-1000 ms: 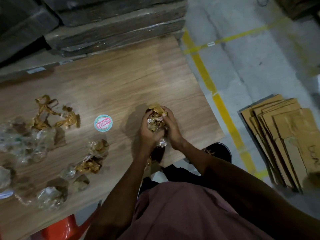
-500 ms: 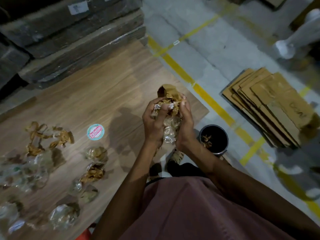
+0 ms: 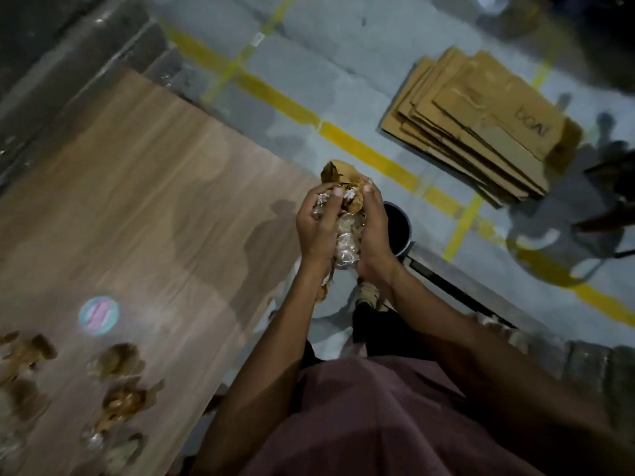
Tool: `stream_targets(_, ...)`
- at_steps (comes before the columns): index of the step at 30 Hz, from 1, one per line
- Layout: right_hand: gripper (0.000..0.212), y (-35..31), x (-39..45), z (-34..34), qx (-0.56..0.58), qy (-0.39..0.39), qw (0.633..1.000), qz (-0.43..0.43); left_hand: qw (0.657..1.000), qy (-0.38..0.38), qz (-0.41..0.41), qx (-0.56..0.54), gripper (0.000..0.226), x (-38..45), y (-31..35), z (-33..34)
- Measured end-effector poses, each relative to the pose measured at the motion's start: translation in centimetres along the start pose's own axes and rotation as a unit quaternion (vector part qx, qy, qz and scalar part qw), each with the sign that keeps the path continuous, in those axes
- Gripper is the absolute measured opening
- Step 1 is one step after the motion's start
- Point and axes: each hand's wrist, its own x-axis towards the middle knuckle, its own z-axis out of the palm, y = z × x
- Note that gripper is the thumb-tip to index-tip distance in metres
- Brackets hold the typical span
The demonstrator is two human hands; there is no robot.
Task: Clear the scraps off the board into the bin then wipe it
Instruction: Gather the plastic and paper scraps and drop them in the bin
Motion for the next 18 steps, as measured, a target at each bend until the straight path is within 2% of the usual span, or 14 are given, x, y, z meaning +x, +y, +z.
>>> stream_targets(4,0.041,-0.2,7.7,-7.2,-0.003,0.076,0.997,0.030,0.992,-0.039,-0.085,0.088,0.029,3.5,-6.2,8.6)
stream_targets(8,0.032,3.4,17.3,-14.8,0.025,0.132,0.988,0.072,0.974,-0.064,-0.168,0.137,0.045,8.1,-16.0,15.3)
stream_targets(11,0.034,9.3,25.2,-20.1,0.035,0.150,0.983,0.097,0.959,-0.068,-0.224,0.162,0.069,12.5,-26.3,18.4)
stream_targets(14,0.061,19.2,33.0,-26.4,0.023,0.148,0.974,0.172,0.939,-0.044,-0.291,0.180,0.086,16.1,-37.6,19.7)
stream_targets(16,0.061,25.4,36.9,-29.9,0.030,0.140,0.967,0.212,0.923,-0.042,-0.335,0.184,0.098,18.3,-45.4,19.3)
stream_targets(18,0.051,26.6,38.5,-31.1,0.042,0.134,0.958,0.249,0.912,-0.058,-0.368,0.171,0.108,20.6,-54.3,18.0)
